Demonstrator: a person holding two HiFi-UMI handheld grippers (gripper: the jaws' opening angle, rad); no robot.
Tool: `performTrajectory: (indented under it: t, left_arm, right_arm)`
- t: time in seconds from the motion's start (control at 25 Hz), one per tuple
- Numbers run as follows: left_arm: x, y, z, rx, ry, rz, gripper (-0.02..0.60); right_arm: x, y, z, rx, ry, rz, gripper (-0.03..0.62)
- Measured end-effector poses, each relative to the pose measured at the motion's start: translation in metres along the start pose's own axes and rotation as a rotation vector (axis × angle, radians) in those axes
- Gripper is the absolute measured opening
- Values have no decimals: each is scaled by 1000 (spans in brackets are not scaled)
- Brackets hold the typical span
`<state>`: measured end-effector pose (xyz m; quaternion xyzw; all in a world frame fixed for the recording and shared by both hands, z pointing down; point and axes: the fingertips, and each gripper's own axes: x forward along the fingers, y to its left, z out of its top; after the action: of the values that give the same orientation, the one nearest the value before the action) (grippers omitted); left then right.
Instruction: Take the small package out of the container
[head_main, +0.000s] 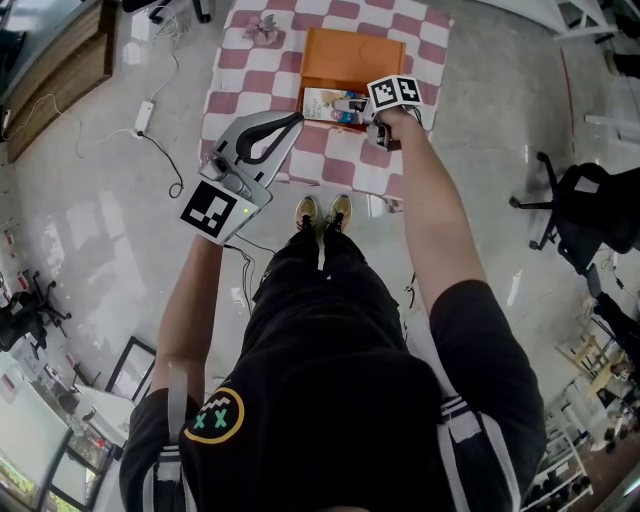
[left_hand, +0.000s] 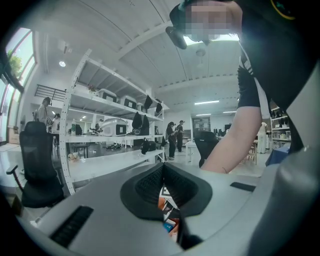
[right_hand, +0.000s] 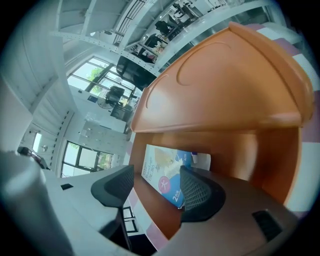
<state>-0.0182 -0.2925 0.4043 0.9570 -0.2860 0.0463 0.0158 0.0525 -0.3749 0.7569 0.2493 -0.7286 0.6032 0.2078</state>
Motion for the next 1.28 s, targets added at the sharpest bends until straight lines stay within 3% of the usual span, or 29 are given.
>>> performTrajectory:
  t: [0.2,0.4,0.64,1.08,1.16,1.28]
  left_arm:
    - [-2,-3,4,6,-14,6,17]
    - [-7,-6,2,1,-11,11,17]
    - [-13,-2,-4,-11,0,25,17]
    - [-9,-14,0,-9,-16,7,17]
    - [-12,-13,0,-7,-14,14,17]
    - [-16,-12,-1,-6,-12,20,17]
  right_arm:
    - [-12,-4,5,78,0,-12,398]
    - [-13,-4,6,109,15,-18,416]
    - [-23,-3,9,158,2,23,419]
    - [-6,-21,-2,99,149,-173,417]
    - [-4,-18,-4,93,151,-145,405]
    - [-1,-6,-14,83,176,-49,332]
